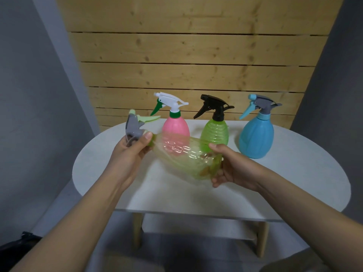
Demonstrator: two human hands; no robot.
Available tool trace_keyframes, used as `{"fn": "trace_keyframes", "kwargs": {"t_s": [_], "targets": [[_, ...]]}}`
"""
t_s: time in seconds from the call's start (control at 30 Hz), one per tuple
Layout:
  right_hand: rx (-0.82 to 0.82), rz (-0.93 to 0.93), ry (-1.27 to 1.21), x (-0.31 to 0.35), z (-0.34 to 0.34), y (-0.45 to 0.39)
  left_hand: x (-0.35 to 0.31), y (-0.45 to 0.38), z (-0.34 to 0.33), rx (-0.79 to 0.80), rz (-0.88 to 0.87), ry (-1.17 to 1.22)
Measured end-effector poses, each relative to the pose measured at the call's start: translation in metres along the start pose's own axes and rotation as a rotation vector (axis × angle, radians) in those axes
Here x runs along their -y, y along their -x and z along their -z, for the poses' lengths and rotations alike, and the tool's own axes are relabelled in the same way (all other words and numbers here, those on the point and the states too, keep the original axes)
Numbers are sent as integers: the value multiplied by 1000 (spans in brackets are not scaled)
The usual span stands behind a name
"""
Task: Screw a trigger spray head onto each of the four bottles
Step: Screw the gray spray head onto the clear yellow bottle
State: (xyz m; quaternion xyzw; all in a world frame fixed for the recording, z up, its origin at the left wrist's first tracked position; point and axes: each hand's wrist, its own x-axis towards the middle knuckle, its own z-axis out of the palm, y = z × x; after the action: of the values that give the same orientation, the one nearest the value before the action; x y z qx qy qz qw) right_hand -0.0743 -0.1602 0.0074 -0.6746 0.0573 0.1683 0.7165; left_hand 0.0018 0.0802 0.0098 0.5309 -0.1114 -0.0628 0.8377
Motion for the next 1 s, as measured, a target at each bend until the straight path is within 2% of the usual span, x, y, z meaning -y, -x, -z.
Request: {"fn": "trace_keyframes", "kwargs": {"t_s": [0.1, 0.23, 0.47, 0.53, 0.6, 0.77, 0.9, 1.0], "targets": [[62, 36, -77, -1, -15, -7, -5, 0, 1, 20, 16, 40], [93, 76, -178, -3, -30, -19, -4, 6, -4, 162, 142, -106], [349, -125, -407, 4, -60, -46, -14, 7, 1, 293, 138, -28], [362, -151, -459, 3, -69, -54, -15, 5, 5, 257, 107, -53], [264, -140, -417, 2, -76, -65, -15, 1, 10, 166, 71, -123], [-213, 83, -39, 4, -85, -86, -3, -20, 27, -103, -15, -357], [-307, 133, 89, 7, -90, -90, 11, -41, 39, -287, -101, -649], [-323, 187, 152, 8, -96, -91, 22, -53, 45, -352, -179, -782]]}}
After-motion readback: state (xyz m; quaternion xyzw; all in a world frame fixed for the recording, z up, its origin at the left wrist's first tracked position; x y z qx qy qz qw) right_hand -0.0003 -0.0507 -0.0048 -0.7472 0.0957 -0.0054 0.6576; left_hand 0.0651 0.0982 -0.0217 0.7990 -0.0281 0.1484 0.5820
